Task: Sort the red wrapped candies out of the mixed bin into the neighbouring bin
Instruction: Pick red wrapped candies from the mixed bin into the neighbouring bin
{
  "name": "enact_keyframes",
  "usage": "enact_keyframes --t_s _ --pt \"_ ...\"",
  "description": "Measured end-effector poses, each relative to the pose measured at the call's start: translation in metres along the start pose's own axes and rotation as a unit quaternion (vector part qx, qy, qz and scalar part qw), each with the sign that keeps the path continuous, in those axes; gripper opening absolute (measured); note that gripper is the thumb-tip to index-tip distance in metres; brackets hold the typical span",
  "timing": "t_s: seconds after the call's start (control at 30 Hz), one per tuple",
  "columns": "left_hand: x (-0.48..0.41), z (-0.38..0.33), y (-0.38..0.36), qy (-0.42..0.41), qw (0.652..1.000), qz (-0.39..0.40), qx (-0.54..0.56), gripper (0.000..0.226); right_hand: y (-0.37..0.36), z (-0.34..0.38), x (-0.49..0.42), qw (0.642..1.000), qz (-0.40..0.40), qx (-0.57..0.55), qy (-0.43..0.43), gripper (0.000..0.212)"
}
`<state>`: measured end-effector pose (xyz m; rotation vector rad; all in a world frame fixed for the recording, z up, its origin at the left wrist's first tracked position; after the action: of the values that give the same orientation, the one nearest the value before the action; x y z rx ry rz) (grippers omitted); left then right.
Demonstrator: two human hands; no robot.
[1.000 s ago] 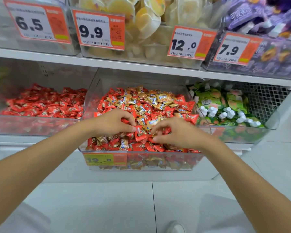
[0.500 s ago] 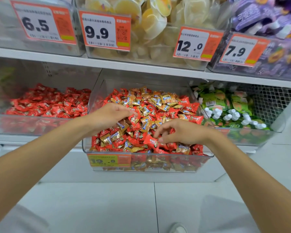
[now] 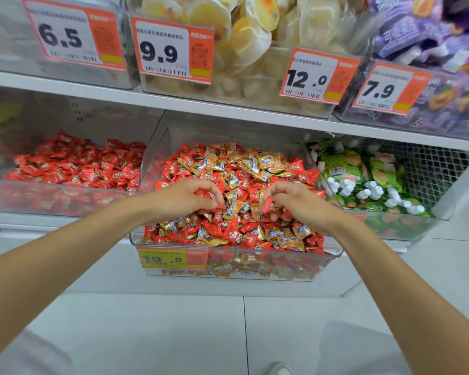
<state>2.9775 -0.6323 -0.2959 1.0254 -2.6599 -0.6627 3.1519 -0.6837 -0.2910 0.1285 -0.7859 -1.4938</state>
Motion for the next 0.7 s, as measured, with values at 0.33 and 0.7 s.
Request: enact_keyframes --t_s 0.33,0.7 --pt "-0.003 0.008 -0.014 -0.06 0.981 0.092 -0.161 0.018 -0.054 0.004 0.011 0.937 0.092 0.335 0.034 0.035" --pt "-0.005 0.006 -0.008 -0.076 0.968 0.076 -0.225 0.026 -0.041 0.029 0.008 0.975 -0.011 0.179 0.132 0.009"
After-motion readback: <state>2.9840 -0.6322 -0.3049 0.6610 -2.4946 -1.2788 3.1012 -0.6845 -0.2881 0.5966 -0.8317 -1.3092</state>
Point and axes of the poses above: each hand's wrist, its own x-axis away from the middle knuckle, its own y-axis out of the back of the hand, z = x × y, the point moved 10 cm from there along -x, towards the middle knuckle, and after that the axes turned 11 degrees about -y, right-handed, at the moved point
